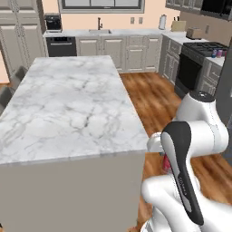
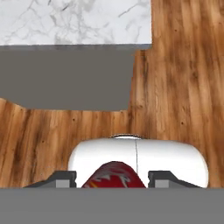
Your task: Four empty soda cans are scattered around the kitchen. Gather all the cans and cluster them next to the stove for recycling.
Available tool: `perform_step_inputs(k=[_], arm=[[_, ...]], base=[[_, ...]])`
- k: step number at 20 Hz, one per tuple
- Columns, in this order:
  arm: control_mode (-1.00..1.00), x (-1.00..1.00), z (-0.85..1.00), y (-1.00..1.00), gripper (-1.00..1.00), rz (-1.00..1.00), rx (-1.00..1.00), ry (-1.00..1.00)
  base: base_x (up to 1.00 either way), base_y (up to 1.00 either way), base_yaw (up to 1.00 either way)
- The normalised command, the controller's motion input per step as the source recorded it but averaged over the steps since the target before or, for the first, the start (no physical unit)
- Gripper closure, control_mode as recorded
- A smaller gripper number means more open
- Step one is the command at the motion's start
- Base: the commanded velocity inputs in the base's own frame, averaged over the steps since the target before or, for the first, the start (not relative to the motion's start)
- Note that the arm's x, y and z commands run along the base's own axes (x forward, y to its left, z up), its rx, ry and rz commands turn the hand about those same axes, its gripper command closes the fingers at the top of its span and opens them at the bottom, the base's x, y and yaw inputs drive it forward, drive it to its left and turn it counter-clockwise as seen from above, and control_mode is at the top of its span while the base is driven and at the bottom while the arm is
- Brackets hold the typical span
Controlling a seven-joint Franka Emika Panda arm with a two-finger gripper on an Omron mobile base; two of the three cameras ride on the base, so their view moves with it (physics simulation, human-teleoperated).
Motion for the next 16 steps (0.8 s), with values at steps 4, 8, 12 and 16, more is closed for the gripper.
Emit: perform_step_inputs(k=[4, 8, 12, 16], arm=[[1.00, 0.00, 0.00, 0.00, 1.00, 0.00, 0.00, 0.00], [1.00, 0.00, 0.00, 0.00, 1.00, 0.00, 0.00, 0.00], [1.00, 0.00, 0.00, 0.00, 1.00, 0.00, 0.00, 0.00], [1.00, 0.00, 0.00, 0.00, 1.00, 0.00, 0.00, 0.00]], base=[[0.00, -1.00, 0.23], [-0.08, -1.00, 0.01], [0.47, -0.96, -0.14], [0.92, -0.33, -0.23]])
